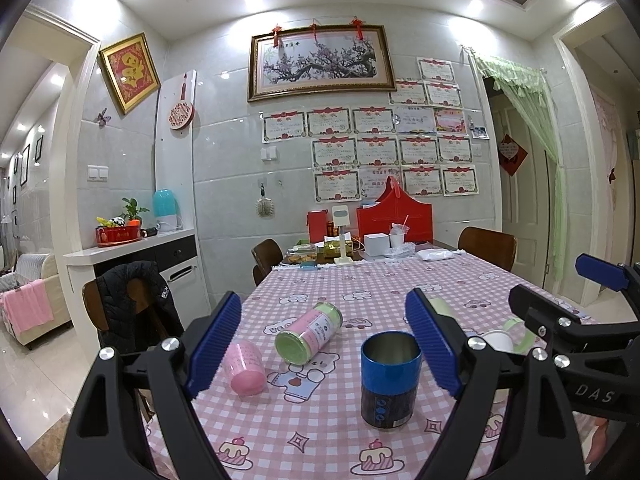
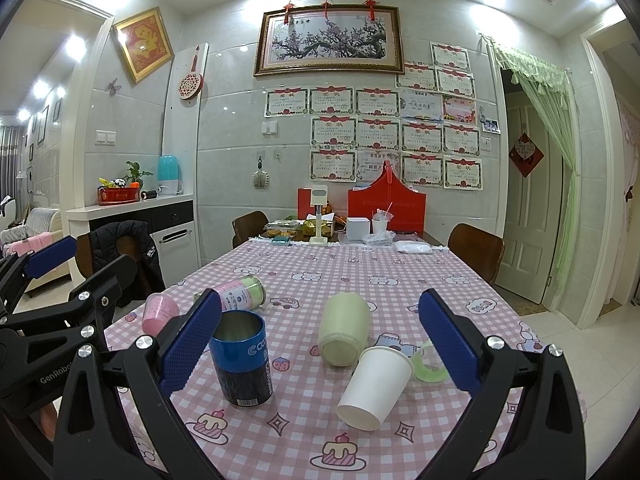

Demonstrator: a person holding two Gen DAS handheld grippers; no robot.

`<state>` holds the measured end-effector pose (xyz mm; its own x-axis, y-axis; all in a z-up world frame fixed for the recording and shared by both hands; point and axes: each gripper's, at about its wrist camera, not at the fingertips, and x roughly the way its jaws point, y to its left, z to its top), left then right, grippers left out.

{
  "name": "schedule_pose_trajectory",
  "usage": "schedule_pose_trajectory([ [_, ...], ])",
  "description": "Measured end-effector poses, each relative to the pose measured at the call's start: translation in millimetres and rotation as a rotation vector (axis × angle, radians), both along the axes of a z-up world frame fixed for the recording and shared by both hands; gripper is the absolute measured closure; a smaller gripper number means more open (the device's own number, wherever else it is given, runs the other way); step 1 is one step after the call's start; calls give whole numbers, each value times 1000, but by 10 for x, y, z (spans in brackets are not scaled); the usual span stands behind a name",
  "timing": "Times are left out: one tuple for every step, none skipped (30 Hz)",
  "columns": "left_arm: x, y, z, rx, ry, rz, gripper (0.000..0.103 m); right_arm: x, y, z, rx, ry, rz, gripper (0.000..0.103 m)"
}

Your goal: Flip cup upside down

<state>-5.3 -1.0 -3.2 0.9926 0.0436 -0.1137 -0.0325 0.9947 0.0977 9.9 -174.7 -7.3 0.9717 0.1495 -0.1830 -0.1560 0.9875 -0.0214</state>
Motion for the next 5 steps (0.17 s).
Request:
schedule_pose_trajectory([
  [5,-7,-3,5,0,3,20,1,-1,1,3,-1,1,8],
  [13,-13,-3,8,1,5,20,2,0,3,4,-2,0,8],
  [17,-21,-7,10,2,6,20,-1,1,8,3,-4,-2,8],
  [21,-24,-10,11,3,5,20,-5,0,10,4,-6,-2,8],
  [23,-27,-11,10,5,3,20,-7,1,13,4,-7,-2,8],
])
